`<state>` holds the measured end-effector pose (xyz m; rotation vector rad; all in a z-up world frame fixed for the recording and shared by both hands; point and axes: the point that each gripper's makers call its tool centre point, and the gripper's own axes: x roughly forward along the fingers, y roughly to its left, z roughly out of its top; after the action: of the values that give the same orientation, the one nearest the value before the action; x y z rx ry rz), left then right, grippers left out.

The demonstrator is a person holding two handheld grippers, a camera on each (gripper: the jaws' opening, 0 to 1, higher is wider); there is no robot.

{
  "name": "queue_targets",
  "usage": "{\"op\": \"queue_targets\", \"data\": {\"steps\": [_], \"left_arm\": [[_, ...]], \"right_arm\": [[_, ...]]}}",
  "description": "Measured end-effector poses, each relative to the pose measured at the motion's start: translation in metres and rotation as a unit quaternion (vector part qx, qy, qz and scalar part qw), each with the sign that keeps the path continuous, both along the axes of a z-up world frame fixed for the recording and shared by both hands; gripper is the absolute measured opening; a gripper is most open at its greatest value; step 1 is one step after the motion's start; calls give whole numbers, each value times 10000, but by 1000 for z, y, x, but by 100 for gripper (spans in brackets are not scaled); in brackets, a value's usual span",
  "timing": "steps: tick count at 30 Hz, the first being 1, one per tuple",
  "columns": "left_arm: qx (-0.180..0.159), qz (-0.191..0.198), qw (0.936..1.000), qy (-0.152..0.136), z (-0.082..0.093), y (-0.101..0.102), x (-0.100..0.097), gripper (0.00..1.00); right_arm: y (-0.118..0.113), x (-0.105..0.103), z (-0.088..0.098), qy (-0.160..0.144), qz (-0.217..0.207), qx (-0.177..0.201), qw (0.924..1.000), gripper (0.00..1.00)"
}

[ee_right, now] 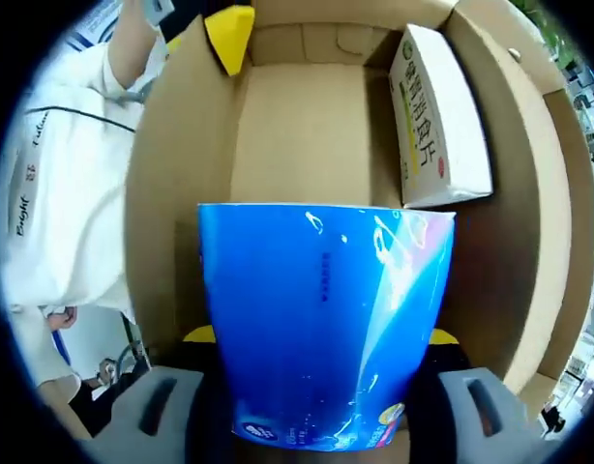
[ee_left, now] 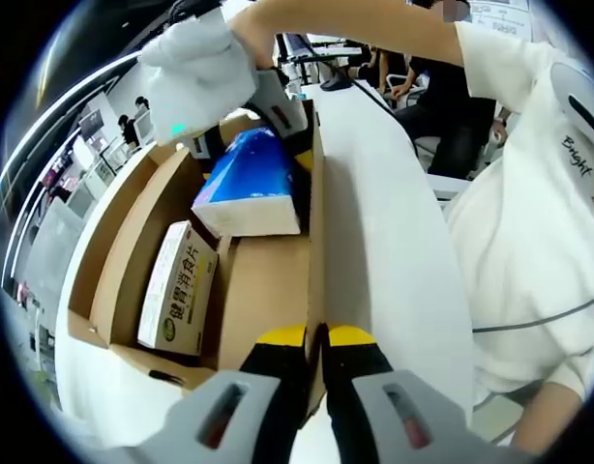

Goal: Operate the shoe box by opening the lid, removing the specified soft item, and placing it in the target area until the item is outside and the box remains undamaged.

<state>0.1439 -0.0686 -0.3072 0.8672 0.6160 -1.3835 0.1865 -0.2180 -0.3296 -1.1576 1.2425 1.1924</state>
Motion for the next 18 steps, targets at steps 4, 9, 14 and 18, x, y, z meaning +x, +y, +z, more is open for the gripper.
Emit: {"op": "queue_targets", "data": {"steps": [4, 9, 14, 18], "left_arm": [[-26, 0, 10000, -11, 0, 0, 0, 4], [-25, 6, 10000, -16, 0, 0, 0, 4], [-20, -4, 10000, -28, 0, 0, 0, 4], [-30, -8, 10000, -14, 0, 0, 0, 4]], "right_arm": [[8, 1, 17, -88, 71, 84, 9999, 71], [8, 5, 23, -134, 151, -24, 9998, 71], [8, 7, 31, -198, 272, 26, 9994, 71], [6, 5, 45, -327, 335, 37, 9989, 71]]}}
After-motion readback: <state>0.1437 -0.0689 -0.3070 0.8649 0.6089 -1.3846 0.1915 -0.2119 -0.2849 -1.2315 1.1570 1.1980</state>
